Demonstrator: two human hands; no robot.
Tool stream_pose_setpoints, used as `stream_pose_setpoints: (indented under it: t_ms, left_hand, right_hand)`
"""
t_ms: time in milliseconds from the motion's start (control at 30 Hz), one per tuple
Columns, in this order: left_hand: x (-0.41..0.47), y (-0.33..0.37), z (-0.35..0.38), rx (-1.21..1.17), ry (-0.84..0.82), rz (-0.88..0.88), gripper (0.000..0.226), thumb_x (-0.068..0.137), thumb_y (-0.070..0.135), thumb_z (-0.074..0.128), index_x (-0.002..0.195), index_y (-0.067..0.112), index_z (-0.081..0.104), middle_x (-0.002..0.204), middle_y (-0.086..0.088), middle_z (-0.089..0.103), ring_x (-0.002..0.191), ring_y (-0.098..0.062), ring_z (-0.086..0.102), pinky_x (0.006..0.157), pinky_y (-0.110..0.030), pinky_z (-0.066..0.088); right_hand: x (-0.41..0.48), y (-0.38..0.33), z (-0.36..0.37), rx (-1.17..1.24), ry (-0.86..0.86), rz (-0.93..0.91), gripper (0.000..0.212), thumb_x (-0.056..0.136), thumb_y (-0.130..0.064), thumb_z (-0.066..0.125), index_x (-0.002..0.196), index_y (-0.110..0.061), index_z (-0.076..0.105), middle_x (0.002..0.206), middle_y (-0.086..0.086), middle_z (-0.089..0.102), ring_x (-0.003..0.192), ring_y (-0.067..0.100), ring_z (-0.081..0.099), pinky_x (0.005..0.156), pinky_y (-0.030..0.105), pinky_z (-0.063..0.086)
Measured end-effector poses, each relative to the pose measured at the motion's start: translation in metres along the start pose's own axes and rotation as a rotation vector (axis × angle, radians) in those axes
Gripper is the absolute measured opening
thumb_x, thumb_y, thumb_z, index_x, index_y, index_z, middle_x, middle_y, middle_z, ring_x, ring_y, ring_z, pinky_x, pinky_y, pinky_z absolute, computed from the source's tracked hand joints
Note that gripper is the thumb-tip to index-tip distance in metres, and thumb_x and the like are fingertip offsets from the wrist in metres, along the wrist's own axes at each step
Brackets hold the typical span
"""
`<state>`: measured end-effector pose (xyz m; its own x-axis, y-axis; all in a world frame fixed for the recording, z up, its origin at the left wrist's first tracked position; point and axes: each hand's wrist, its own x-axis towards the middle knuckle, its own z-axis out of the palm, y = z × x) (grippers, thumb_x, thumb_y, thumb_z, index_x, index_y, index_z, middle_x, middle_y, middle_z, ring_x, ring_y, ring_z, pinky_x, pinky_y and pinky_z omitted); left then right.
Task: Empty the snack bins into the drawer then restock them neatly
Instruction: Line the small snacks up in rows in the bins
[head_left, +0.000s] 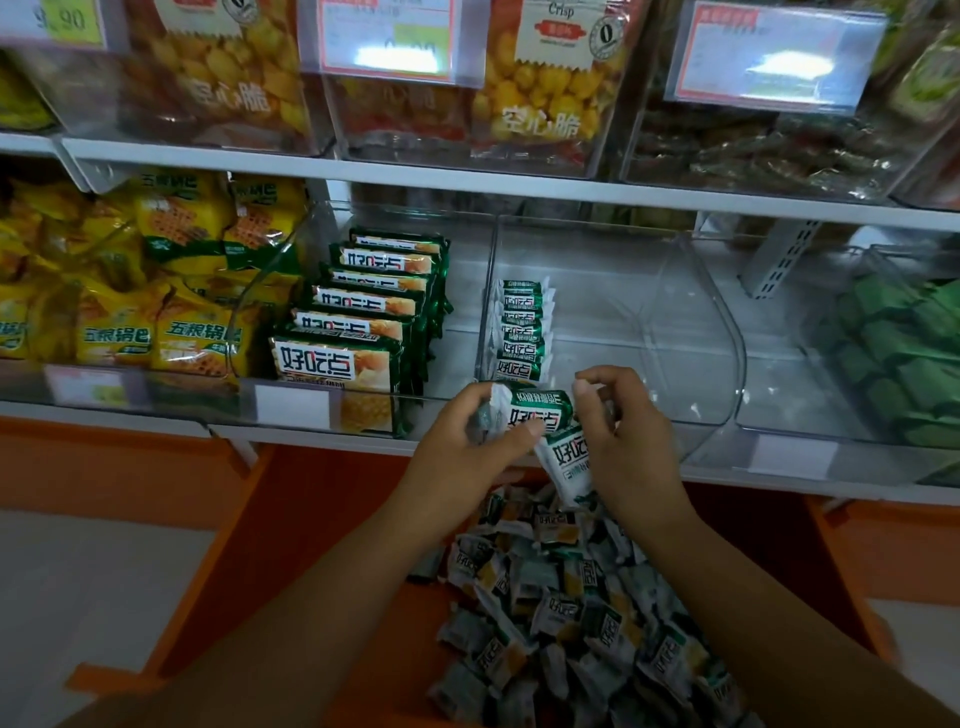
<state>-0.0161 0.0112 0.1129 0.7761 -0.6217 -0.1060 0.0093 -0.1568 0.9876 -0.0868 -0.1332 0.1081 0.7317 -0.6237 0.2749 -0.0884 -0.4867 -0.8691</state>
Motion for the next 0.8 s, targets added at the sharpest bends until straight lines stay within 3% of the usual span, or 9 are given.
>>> stream_pose_setpoints:
  t_ms: [67,133,233,333,467,567,633,733,800]
  left_hand:
    - [0.001,-0.002,-0.001,-0.099,-0.015,0.006,0.04,0.08,0.029,0.078,0.106,0.046,0.054,0.104,0.026,0.062,0.093,0.004,0.066,0.076,-0.019,0.057]
    - [0.0,-0.002,-0.003,-0.099,0.0,0.006,0.045,0.077,0.02,0.081,0.111,0.039,0.057,0.1,0.018,0.07,0.092,-0.004,0.069,0.081,-0.032,0.06]
    - [0.0,0.001,-0.009,-0.128,0.037,-0.006,0.045,0.077,0.012,0.081,0.113,0.029,0.06,0.096,0.021,0.071,0.087,-0.003,0.07,0.079,-0.034,0.061]
    - [0.002,0.002,-0.019,-0.138,0.074,-0.034,0.049,0.074,0.015,0.083,0.115,0.028,0.06,0.114,0.003,0.067,0.099,-0.018,0.069,0.082,-0.041,0.06]
    - [0.005,0.007,-0.027,-0.203,0.056,-0.052,0.041,0.077,0.007,0.079,0.111,0.018,0.059,0.11,-0.004,0.068,0.091,-0.022,0.072,0.077,-0.038,0.061]
    - [0.005,0.013,-0.033,-0.239,0.075,-0.042,0.031,0.082,0.011,0.075,0.109,0.012,0.061,0.109,-0.007,0.07,0.091,-0.022,0.073,0.079,-0.04,0.061]
    - [0.007,0.017,-0.043,-0.252,0.13,-0.015,0.025,0.084,0.016,0.073,0.107,0.017,0.062,0.111,-0.004,0.068,0.091,-0.019,0.073,0.079,-0.038,0.06]
    - [0.014,0.021,-0.065,-0.258,0.24,0.012,0.03,0.084,0.023,0.074,0.111,0.027,0.061,0.118,-0.001,0.061,0.095,-0.016,0.07,0.079,-0.034,0.06]
    - [0.018,0.022,-0.074,-0.227,0.26,0.022,0.037,0.083,0.025,0.074,0.117,0.023,0.06,0.122,-0.002,0.059,0.099,-0.016,0.069,0.079,-0.033,0.06]
  right_hand:
    - [-0.003,-0.003,0.006,0.028,0.027,-0.013,0.005,0.098,-0.028,0.051,0.102,-0.027,0.054,0.07,-0.002,0.053,0.056,0.006,0.048,0.047,0.016,0.037]
    - [-0.007,-0.006,0.012,0.058,0.006,-0.019,0.006,0.098,-0.03,0.05,0.103,-0.03,0.052,0.072,-0.003,0.052,0.058,0.006,0.049,0.049,0.018,0.039]
    - [-0.012,-0.01,0.01,0.126,-0.118,0.007,0.014,0.096,-0.03,0.052,0.108,-0.038,0.05,0.079,0.001,0.055,0.063,0.005,0.052,0.054,0.019,0.044]
    - [-0.01,-0.009,-0.007,0.173,-0.351,0.146,0.036,0.092,-0.032,0.059,0.126,-0.036,0.047,0.091,-0.019,0.058,0.08,-0.008,0.057,0.066,0.009,0.045]
    - [-0.001,-0.01,-0.024,0.084,-0.529,0.193,0.023,0.088,-0.028,0.066,0.111,-0.03,0.062,0.105,-0.01,0.072,0.091,0.004,0.068,0.078,0.022,0.052]
    - [0.014,-0.017,-0.03,0.044,-0.533,0.145,0.011,0.086,-0.024,0.07,0.096,-0.025,0.066,0.098,-0.011,0.074,0.088,0.006,0.069,0.076,0.024,0.052]
    - [0.031,-0.021,-0.033,0.072,-0.479,0.139,0.011,0.085,-0.019,0.071,0.094,-0.018,0.064,0.094,-0.007,0.075,0.084,0.008,0.07,0.076,0.024,0.053]
    - [0.069,-0.011,-0.029,0.04,-0.308,0.135,0.023,0.085,-0.015,0.072,0.101,-0.013,0.056,0.087,0.006,0.071,0.056,-0.004,0.061,0.055,0.012,0.044]
    - [0.09,0.007,-0.017,-0.102,-0.325,0.137,0.03,0.083,-0.017,0.074,0.104,-0.015,0.053,0.081,0.012,0.067,0.055,0.004,0.058,0.051,0.018,0.04]
